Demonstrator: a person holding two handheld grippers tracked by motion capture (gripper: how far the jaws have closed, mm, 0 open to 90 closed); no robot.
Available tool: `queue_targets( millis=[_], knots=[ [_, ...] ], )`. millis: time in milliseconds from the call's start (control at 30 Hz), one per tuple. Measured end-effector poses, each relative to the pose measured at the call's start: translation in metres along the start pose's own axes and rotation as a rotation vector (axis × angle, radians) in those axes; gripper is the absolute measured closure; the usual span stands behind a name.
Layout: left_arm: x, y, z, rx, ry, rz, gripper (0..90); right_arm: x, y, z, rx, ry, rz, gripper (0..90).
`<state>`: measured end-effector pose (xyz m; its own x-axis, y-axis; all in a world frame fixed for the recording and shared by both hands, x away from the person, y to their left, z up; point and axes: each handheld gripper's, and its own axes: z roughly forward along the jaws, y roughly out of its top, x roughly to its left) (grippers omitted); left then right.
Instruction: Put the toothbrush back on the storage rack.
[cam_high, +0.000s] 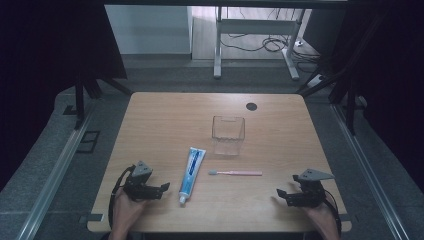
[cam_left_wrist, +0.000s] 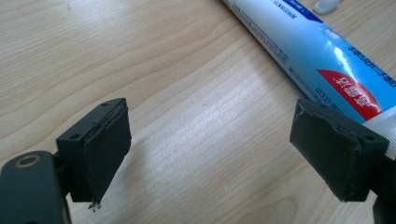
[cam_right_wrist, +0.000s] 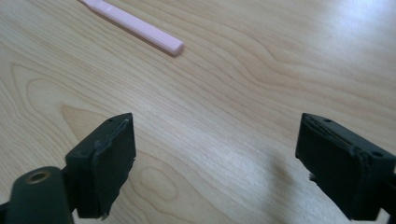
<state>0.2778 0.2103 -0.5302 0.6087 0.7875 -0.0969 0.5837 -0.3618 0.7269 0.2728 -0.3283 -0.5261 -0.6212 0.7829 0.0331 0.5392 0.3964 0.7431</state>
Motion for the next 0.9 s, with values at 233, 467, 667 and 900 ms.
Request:
queue_targets(
  millis=[233, 467, 667, 900],
  knots=[
    [0.007, -0.003, -0.003, -0.039, -0.018, -0.024, 12.7, 0.006, -0.002, 0.004, 0.014, 0.0, -0.049, 8.2],
    [0.004, 0.0, -0.001, -0.013, -0.005, -0.017, 12.7, 0.007, -0.002, 0.005, 0.014, 0.006, -0.06, 7.7],
    [0.0, 0.002, 0.001, 0.009, 0.015, -0.001, 12.8, 0.008, -0.001, 0.006, 0.013, 0.016, -0.061, 7.7],
    [-0.003, 0.002, 0.004, 0.024, 0.003, -0.004, 12.8, 0.009, 0.001, 0.005, 0.013, 0.031, -0.05, 8.6]
  ],
)
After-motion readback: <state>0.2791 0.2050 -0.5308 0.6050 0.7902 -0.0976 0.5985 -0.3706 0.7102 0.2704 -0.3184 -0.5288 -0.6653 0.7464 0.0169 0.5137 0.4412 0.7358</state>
